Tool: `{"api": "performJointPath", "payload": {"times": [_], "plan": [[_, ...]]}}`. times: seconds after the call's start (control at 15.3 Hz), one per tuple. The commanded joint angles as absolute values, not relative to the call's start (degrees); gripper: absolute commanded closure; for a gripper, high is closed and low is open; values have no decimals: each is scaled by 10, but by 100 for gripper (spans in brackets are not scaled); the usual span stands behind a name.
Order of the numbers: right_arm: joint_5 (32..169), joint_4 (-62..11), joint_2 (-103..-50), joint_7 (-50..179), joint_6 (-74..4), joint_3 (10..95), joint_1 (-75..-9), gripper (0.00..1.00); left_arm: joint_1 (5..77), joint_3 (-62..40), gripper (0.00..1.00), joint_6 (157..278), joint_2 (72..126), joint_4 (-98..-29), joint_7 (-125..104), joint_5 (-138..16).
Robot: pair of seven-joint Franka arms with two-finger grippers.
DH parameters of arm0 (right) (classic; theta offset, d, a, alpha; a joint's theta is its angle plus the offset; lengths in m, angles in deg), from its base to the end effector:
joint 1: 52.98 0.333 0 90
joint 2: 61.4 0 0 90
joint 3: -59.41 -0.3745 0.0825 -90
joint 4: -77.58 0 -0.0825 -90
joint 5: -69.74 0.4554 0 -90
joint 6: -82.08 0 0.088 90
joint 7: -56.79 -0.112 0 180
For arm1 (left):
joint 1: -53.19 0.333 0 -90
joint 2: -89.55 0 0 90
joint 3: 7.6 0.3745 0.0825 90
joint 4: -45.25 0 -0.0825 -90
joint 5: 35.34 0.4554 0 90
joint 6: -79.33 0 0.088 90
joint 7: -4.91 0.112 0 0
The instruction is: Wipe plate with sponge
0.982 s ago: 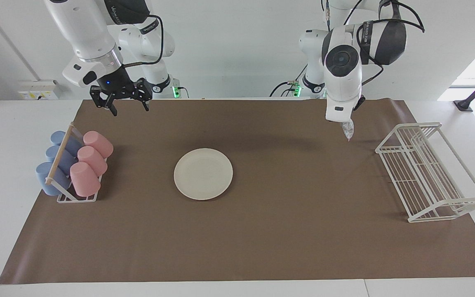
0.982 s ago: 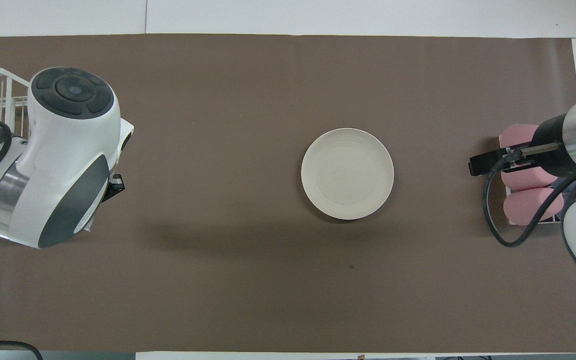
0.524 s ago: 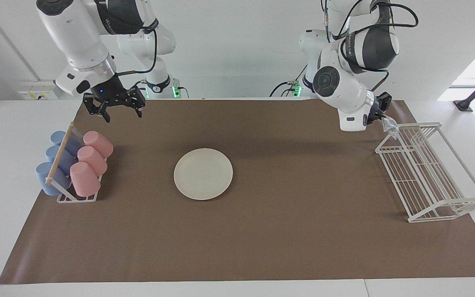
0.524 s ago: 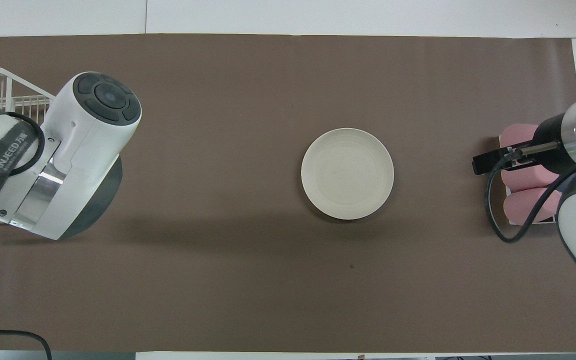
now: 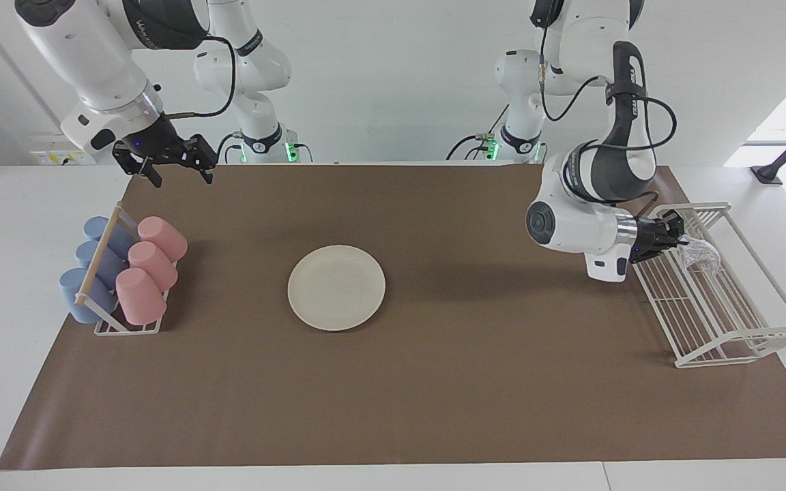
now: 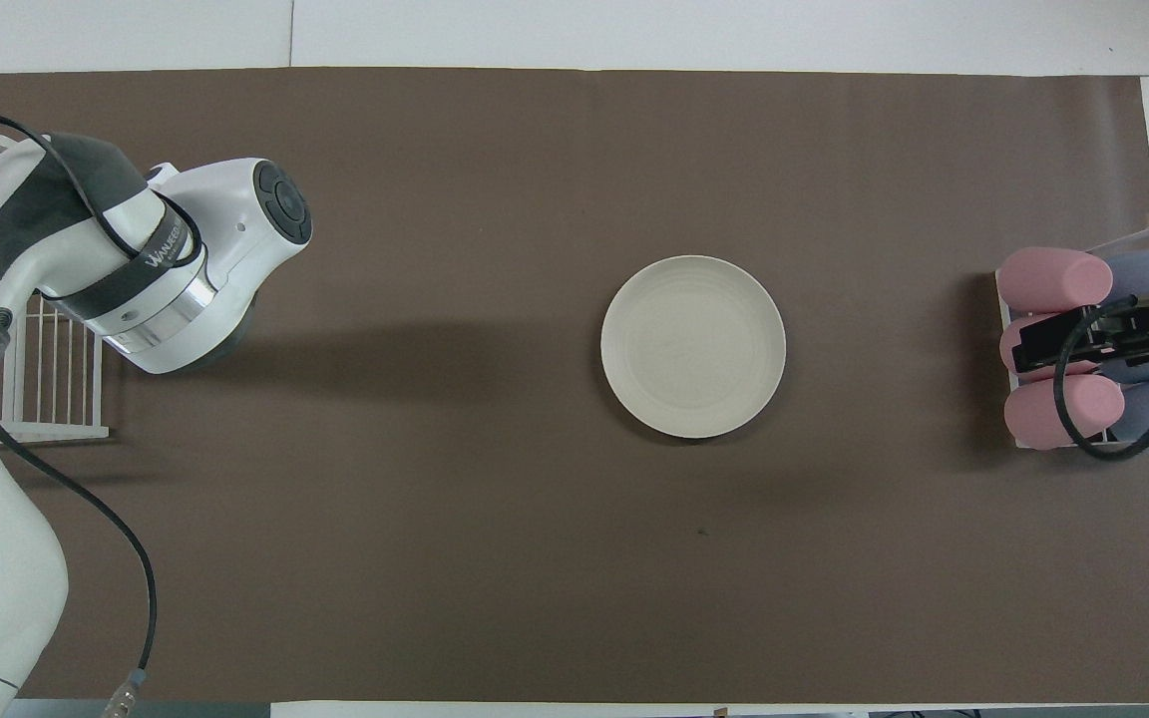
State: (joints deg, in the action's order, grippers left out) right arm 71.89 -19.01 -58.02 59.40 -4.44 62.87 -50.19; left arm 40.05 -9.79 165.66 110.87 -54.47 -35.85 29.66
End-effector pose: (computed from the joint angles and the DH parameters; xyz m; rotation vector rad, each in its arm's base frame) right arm 0.5940 -0.0036 0.6471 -3.0916 -0.0530 0.1790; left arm 0.6933 -0.0769 0.4023 -1.9149 -0.1252 -0.0490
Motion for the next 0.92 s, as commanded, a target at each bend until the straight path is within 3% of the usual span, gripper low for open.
{"api": "performJointPath", "payload": {"times": [0.0,0.59,0.72,0.85], "plan": [[712,-176,-588,586,-40,626,-498,0,413,-101,100,1678,1105,-550,-362,307],[715,-176,-578,579,-49,628,-505,0,422,-102,100,1688,1104,-555,-361,298],[715,-177,-574,581,-48,630,-505,0,424,-102,1,1691,1104,-555,-361,298],[715,-177,-570,580,-43,631,-504,0,424,-102,0,1690,1104,-554,-361,296]]}}
